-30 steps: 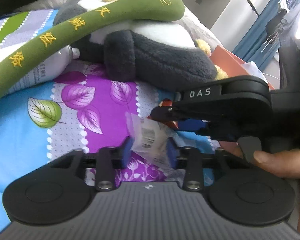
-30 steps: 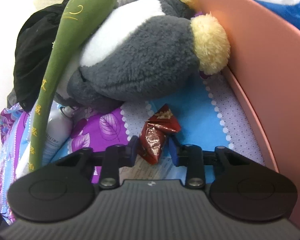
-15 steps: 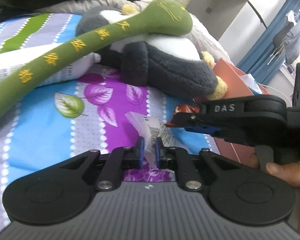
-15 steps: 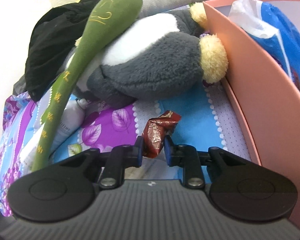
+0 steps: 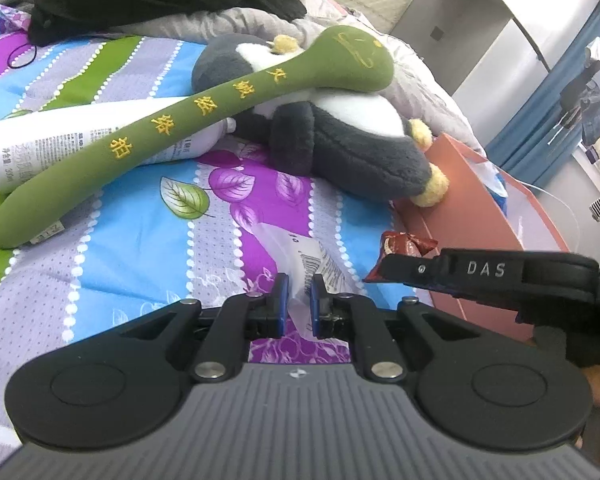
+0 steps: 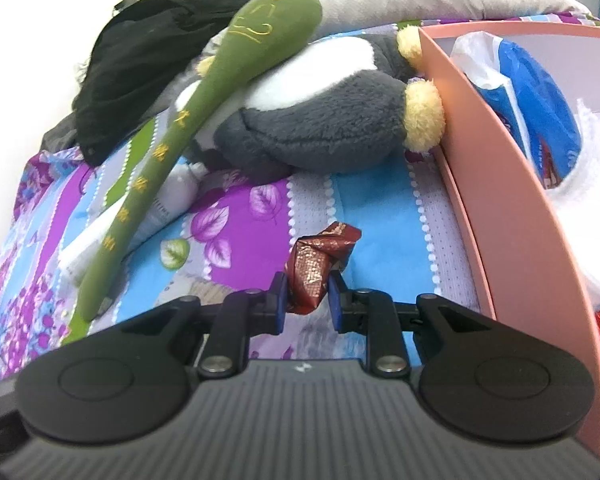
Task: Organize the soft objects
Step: 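Carry the packet with the left tool while the right tool carries the wrapper over the box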
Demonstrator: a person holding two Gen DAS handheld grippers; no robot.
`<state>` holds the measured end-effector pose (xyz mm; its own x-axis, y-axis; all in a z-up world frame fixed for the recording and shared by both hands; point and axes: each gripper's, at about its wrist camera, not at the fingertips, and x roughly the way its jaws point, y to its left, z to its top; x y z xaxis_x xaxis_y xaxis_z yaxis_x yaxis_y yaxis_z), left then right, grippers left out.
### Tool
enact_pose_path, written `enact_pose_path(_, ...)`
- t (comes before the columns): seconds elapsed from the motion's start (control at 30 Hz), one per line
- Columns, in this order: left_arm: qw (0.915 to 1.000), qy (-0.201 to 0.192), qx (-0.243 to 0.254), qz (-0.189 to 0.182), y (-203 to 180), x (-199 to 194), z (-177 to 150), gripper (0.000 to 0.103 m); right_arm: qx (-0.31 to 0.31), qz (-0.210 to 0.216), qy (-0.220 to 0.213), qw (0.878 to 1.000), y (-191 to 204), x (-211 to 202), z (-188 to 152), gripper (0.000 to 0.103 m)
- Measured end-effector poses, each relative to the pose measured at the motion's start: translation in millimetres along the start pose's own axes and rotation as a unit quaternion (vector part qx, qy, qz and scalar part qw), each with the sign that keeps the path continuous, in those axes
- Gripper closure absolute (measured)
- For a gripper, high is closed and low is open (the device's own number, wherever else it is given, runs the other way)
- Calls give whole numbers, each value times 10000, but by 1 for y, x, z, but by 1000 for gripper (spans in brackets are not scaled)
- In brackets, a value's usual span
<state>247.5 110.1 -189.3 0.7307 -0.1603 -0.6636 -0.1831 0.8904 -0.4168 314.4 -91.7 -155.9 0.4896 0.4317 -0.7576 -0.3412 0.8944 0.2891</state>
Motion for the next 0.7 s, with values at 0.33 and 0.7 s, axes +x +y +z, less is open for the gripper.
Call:
enact_pose_path(0.33,9999,-52,122,91,-19,-34,-5,90,-359,-4,23,9994,7,-40,-19,78)
enact_pose_path(0.7,9996,-37,230,167,-29,-67,-20,90,-529,-34,112,9985,13,-80,-53,78)
